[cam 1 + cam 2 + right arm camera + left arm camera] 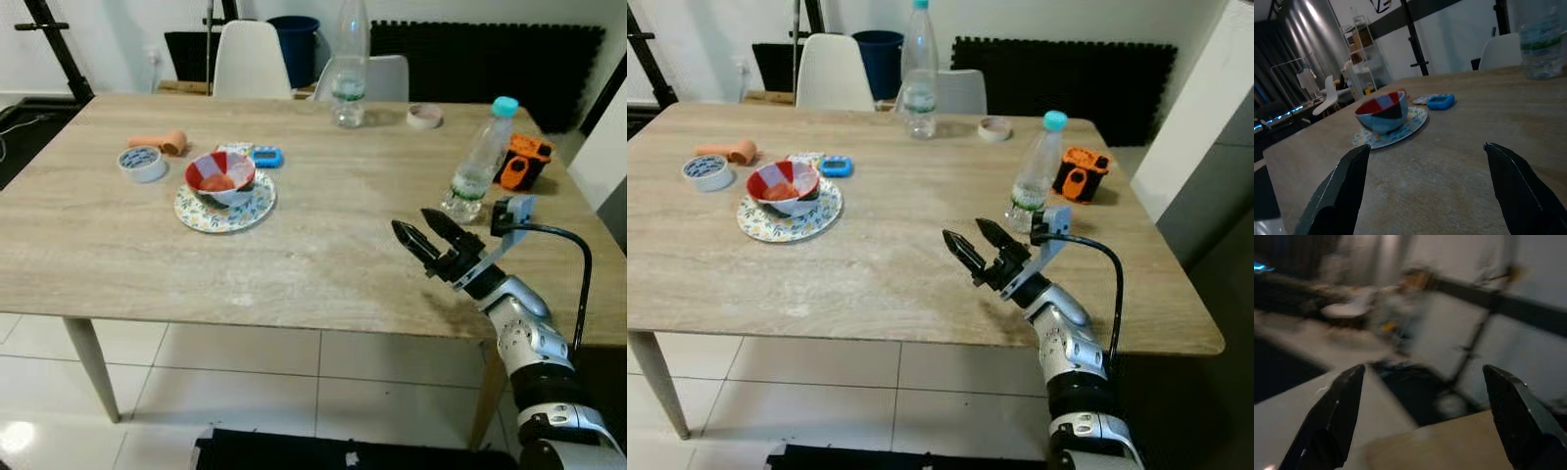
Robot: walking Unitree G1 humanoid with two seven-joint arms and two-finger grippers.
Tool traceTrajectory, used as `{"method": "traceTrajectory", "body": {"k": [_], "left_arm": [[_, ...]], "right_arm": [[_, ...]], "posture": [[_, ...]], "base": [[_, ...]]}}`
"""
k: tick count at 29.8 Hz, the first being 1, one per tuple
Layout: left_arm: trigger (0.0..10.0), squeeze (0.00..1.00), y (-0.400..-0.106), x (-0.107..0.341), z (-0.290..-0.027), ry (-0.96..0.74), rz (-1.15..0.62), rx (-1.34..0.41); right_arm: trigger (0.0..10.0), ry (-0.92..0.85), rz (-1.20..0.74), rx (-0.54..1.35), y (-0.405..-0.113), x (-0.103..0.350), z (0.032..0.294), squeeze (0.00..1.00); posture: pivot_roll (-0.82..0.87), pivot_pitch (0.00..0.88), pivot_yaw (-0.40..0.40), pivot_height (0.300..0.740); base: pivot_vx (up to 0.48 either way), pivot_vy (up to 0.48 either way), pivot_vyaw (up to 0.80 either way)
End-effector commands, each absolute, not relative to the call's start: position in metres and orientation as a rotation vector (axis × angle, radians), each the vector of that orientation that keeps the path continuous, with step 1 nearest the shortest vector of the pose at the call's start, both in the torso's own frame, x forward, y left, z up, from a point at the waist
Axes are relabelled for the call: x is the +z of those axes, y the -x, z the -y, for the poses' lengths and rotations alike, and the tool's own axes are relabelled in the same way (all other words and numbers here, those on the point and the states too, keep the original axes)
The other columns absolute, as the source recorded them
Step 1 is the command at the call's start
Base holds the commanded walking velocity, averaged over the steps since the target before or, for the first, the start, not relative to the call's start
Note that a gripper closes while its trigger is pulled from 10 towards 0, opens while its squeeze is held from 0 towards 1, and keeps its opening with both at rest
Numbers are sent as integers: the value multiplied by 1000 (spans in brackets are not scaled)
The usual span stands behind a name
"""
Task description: Restocking fridge
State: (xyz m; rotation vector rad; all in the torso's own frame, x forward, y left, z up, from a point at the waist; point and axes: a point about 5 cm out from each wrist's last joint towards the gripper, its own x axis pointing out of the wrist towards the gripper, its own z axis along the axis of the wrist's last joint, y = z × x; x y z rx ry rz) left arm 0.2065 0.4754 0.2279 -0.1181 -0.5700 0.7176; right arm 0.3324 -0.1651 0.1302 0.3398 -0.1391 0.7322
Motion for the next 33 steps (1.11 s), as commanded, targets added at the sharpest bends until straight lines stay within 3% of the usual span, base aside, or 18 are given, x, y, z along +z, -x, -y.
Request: {"method": "traceTrajectory", "body": {"k": [1, 2, 3, 4, 7, 10, 15, 17, 21, 23, 25, 28, 30, 33], "left_arm": [[10000, 0, -216, 242, -470, 56, 563, 601], [10000, 0, -237, 247, -453, 3, 536, 455], [10000, 0, -237, 247, -453, 3, 536, 455], [10000, 0, -258, 250, -432, -45, 504, 299], [10000, 0, -273, 251, -415, -78, 479, 186], [10000, 0, -309, 250, -368, -94, 427, -118], [10000, 0, -323, 256, -338, -111, 412, -327], [10000, 0, -332, 256, -320, -192, 343, -453], [10000, 0, -340, 249, -309, -366, 221, -503], [10000, 0, -340, 249, -309, -366, 221, -503], [10000, 0, -348, 239, -297, -606, 71, -555], [10000, 0, -350, 234, -293, -710, 7, -587], [10000, 0, -356, 232, -285, -878, -89, -633], [10000, 0, -361, 235, -280, -933, -104, -625]], "right_arm": [[10000, -334, 133, 723, -333, 128, 164, 0], [10000, -329, 132, 727, -333, 128, 162, 0], [10000, -329, 132, 727, -333, 128, 162, 0], [10000, -324, 134, 736, -332, 129, 159, 0], [10000, -322, 138, 744, -332, 130, 156, 0], [10000, -319, 149, 769, -329, 131, 147, 0], [10000, -318, 153, 782, -326, 130, 142, 0], [10000, -317, 156, 792, -322, 130, 139, 0], [10000, -320, 156, 797, -318, 129, 135, 0], [10000, -320, 156, 797, -318, 129, 135, 0], [10000, -326, 149, 801, -312, 127, 131, 0], [10000, -330, 146, 801, -309, 126, 130, 0], [10000, -339, 137, 796, -301, 124, 128, 0], [10000, -343, 134, 790, -298, 123, 129, 0]], "posture": [[23, 36, -27, 740], [24, 38, -28, 740], [24, 38, -28, 740], [26, 49, -26, 740], [25, 57, -23, 740], [21, 79, -17, 740], [20, 93, -16, 740], [16, 125, -9, 740], [11, 141, -7, 740], [11, 141, -7, 740], [5, 180, -4, 740], [2, 190, -2, 740], [-11, 212, 2, 740], [-16, 223, 2, 740]], "base": [[0, 0, 0], [0, 0, 0], [0, 0, 0], [0, 0, 0], [0, 0, 0], [0, 0, 0], [0, 0, 0], [0, 0, 0], [0, 0, 0], [0, 0, 0], [0, 0, 0], [0, 0, 0], [0, 0, 0], [0, 0, 0]]}}
